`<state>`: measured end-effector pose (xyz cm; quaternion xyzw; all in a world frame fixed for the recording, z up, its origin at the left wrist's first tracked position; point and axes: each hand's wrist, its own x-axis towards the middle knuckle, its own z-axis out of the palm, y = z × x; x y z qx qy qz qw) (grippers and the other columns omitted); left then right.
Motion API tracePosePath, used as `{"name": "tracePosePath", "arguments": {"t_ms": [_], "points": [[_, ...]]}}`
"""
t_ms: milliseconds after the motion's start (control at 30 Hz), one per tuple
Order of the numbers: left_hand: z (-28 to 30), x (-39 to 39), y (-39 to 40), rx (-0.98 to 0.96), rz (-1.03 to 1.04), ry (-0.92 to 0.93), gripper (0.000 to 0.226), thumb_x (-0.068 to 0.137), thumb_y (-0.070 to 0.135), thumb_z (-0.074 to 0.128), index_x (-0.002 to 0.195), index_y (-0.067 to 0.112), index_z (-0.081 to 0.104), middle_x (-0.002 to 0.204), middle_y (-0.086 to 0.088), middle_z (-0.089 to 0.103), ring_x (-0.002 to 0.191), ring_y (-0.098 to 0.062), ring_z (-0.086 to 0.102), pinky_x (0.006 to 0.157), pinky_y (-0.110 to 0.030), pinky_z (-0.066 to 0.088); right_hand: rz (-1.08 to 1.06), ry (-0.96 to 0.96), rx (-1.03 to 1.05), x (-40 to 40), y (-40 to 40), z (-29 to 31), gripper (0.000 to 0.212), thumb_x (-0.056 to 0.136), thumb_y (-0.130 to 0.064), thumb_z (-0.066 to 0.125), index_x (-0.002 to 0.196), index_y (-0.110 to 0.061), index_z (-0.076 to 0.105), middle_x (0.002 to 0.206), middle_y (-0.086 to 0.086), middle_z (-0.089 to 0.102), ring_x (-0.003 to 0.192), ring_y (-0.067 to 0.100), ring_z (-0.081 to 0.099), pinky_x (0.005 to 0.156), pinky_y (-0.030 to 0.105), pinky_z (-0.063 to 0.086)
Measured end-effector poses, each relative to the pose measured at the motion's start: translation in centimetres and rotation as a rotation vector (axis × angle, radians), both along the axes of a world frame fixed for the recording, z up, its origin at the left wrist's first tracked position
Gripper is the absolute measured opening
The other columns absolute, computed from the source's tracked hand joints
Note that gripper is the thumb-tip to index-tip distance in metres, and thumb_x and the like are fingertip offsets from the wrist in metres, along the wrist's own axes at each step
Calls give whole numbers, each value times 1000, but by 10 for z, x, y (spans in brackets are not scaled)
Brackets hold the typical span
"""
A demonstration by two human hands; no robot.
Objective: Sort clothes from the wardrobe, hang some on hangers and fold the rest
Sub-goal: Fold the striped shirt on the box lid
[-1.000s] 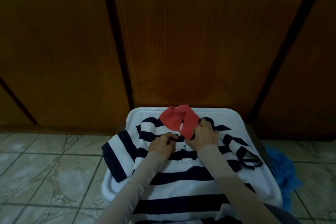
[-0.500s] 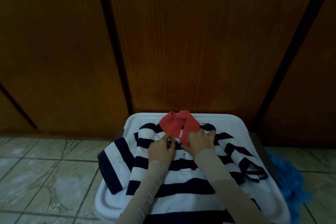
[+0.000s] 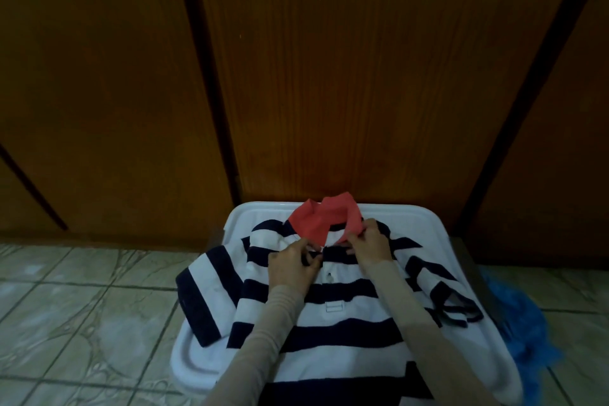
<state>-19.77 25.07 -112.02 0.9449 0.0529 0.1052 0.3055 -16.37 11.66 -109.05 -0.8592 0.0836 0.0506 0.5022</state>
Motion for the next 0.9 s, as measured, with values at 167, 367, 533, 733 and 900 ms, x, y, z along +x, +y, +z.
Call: {"name": "tracePosePath", "arguments": {"t_ms": [167, 367, 533, 733, 900], "points": [[-1, 0, -1, 5, -10, -2, 9, 85, 29, 60, 94, 26, 63, 82, 7, 66, 81, -15, 62, 89, -30, 43, 104, 82, -324, -10, 8, -2, 40, 71, -57, 70, 77, -20, 55, 76, -5, 59, 76, 15, 58, 61, 24, 42], [-3, 4, 1, -73, 10, 57, 14, 88, 29, 59, 98, 26, 68, 97, 6, 68, 92, -14, 60, 97, -31, 39, 133, 29, -489, -12, 16, -9, 34, 77, -57, 64, 93, -27, 63, 105, -6, 65, 104, 16, 59, 91, 31, 42], [-10, 6, 3, -306, 95, 66, 14, 85, 17, 61, 85, 23, 73, 92, 1, 69, 93, -18, 60, 88, -27, 47, 84, -21, -606, -16, 20, -7, 34, 78, -56, 62, 96, -27, 63, 106, -6, 65, 107, 16, 57, 94, 34, 35], [-12, 9, 6, -403, 163, 1, 13, 88, 10, 60, 85, 12, 72, 91, -6, 67, 84, -15, 59, 81, -22, 46, 125, -62, -676, -18, 22, -8, 30, 81, -45, 63, 102, -24, 60, 109, -4, 64, 107, 16, 57, 94, 32, 36], [-13, 9, 6, -310, 155, -3, 12, 88, 15, 60, 87, 15, 72, 79, 0, 62, 73, -10, 54, 73, -17, 44, 167, -146, -782, -21, 24, -8, 23, 84, -24, 57, 107, -17, 57, 110, 1, 63, 106, 19, 57, 92, 32, 37]]}}
